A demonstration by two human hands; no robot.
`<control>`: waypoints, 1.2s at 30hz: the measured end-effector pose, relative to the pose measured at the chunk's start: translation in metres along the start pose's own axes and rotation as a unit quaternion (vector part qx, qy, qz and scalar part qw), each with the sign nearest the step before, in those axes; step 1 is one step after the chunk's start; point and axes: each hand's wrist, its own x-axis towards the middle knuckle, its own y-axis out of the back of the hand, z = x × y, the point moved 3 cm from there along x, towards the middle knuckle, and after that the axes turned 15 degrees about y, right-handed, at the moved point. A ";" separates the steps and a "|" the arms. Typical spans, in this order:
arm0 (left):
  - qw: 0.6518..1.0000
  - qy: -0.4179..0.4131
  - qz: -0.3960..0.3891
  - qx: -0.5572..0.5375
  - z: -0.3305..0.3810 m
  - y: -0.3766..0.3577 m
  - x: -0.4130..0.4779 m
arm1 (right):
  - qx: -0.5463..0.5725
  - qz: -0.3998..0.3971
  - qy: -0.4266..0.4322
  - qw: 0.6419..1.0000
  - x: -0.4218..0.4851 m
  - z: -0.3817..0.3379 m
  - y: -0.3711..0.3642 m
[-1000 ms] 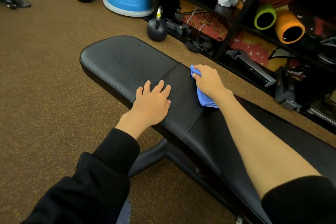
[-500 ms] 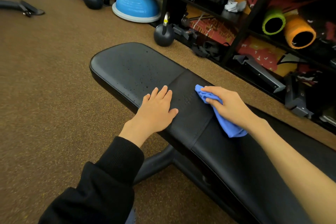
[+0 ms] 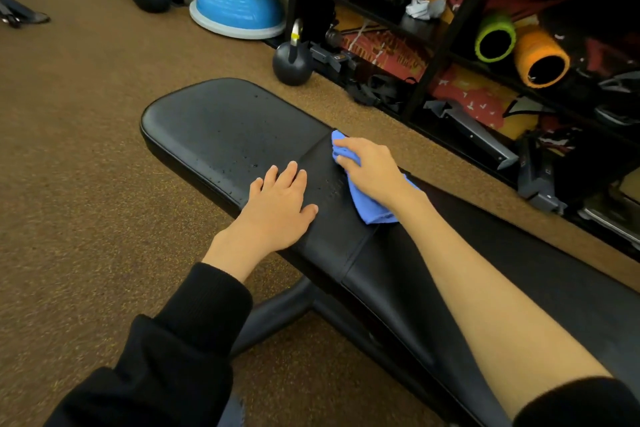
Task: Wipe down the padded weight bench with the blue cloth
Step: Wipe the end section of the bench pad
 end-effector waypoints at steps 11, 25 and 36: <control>1.000 -0.002 -0.017 0.004 0.000 0.003 -0.001 | 0.010 0.024 0.059 0.998 -0.044 0.004 0.015; 0.999 0.014 -0.034 -0.010 0.002 0.006 0.001 | 0.037 0.020 0.009 0.999 0.018 -0.011 -0.008; 0.999 -0.004 -0.036 -0.023 -0.003 0.011 -0.003 | 0.019 0.038 0.019 0.999 -0.027 0.015 0.020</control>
